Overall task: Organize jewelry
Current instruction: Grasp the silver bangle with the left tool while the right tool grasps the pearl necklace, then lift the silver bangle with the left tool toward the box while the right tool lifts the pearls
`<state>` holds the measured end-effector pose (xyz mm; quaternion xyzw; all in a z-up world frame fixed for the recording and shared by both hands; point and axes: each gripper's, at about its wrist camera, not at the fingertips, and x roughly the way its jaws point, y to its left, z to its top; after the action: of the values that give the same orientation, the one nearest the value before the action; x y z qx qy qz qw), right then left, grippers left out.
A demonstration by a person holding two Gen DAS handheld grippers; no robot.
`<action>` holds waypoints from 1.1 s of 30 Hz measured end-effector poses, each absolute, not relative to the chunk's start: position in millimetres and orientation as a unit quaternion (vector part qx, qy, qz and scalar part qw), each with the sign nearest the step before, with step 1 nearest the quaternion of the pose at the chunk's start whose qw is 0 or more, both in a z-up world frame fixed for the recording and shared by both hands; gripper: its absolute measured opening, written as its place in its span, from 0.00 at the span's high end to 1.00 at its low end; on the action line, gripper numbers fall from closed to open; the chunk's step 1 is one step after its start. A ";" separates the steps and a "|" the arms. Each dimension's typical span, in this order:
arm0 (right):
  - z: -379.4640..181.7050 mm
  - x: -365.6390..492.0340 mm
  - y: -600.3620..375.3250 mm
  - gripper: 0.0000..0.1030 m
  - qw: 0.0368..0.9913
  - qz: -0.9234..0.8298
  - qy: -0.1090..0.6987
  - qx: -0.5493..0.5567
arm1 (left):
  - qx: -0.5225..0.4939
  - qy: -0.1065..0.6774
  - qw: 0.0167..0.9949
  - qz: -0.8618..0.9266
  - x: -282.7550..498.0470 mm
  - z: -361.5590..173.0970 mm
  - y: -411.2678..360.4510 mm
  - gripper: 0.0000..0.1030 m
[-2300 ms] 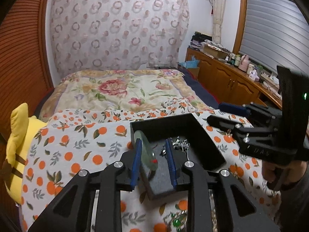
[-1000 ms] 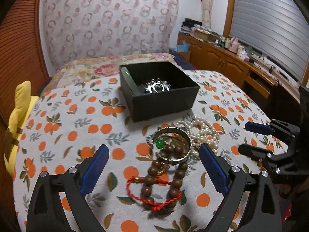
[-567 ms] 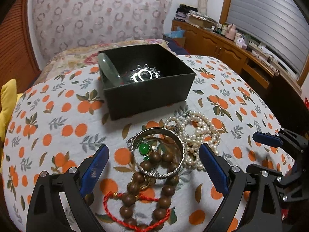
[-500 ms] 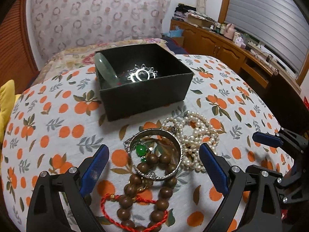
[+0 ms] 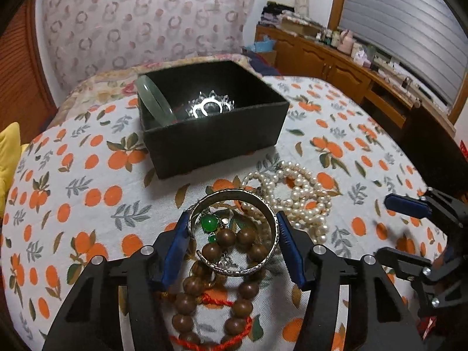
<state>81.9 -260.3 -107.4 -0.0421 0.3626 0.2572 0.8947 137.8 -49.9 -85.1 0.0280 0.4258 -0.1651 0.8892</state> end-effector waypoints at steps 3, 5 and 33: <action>-106.7 84.6 -257.5 0.37 0.893 0.261 0.364 -0.045 | 0.029 0.409 0.897 -0.163 126.4 -76.5 -46.6 0.46; -106.0 86.5 -253.5 0.37 0.891 0.265 0.365 -0.049 | 0.033 0.396 0.904 -0.157 118.4 -69.9 -44.3 0.46; -108.8 121.5 -204.8 0.91 0.858 0.306 0.401 -0.092 | 0.000 0.352 0.926 -0.136 83.8 -50.0 -15.2 0.46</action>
<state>121.5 -204.8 -108.8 -0.0919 0.4015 0.3057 0.8584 83.8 -15.2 -50.0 -0.0005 0.3517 -0.1362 0.9262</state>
